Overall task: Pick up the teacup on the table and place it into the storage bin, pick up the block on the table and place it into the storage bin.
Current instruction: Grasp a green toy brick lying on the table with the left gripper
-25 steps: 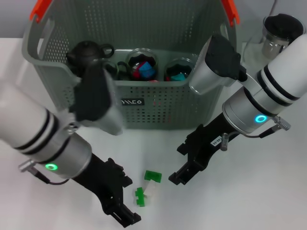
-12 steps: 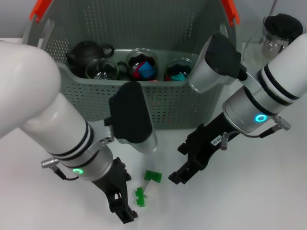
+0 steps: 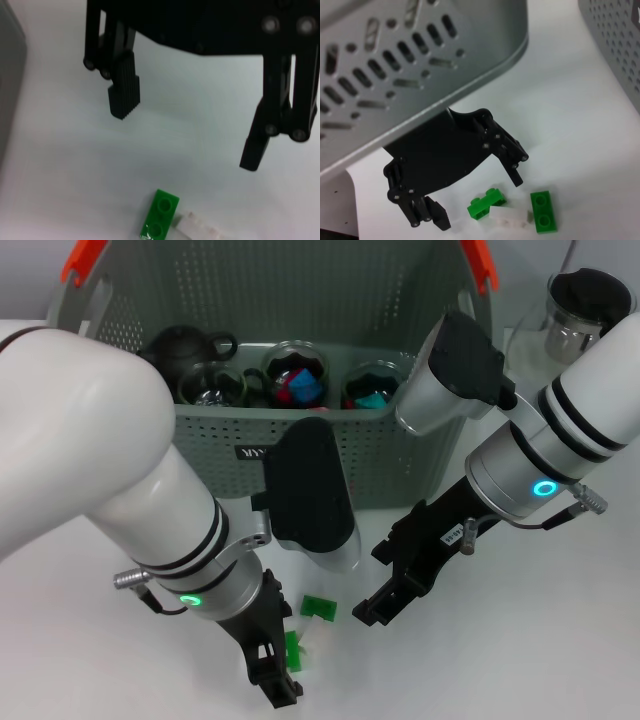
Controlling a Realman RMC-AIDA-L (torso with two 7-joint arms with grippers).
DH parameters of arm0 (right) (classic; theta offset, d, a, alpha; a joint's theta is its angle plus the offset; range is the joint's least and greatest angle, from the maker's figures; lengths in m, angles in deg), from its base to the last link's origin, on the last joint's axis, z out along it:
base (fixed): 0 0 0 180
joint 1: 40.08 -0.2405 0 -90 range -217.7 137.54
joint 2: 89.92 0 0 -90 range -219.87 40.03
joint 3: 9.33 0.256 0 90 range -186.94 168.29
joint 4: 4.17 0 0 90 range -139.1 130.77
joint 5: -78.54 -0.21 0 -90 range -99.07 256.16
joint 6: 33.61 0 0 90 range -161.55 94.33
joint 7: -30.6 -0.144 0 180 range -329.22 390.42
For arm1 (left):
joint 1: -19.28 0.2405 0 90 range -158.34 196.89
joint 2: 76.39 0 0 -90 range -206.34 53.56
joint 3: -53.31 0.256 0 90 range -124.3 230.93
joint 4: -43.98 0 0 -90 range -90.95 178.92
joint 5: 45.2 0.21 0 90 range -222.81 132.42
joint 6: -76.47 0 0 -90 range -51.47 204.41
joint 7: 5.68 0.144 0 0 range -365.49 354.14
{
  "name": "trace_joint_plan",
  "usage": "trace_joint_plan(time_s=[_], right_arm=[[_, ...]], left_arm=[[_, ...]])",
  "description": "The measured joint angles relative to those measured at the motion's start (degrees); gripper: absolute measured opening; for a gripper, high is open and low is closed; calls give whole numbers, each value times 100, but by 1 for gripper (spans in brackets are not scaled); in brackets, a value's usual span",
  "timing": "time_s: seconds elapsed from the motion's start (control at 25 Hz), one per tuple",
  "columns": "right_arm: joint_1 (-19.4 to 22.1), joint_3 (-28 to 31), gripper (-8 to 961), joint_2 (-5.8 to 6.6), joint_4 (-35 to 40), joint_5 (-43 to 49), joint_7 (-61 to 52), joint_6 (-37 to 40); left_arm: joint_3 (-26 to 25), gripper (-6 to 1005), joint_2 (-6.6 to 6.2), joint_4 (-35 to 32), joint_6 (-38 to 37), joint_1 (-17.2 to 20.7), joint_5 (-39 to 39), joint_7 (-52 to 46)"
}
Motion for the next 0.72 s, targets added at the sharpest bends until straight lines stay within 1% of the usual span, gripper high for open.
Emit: trace_joint_plan(time_s=[0.28, 0.72], right_arm=[[14, 0, 945, 5, 0, 0, 12, -13], [26, 0, 944, 9, 0, 14, 17, -12]], left_arm=[[146, 906, -4, 19, 121, -25, 37, -82], [228, 905, -3, 62, 151, -22, 48, -98]])
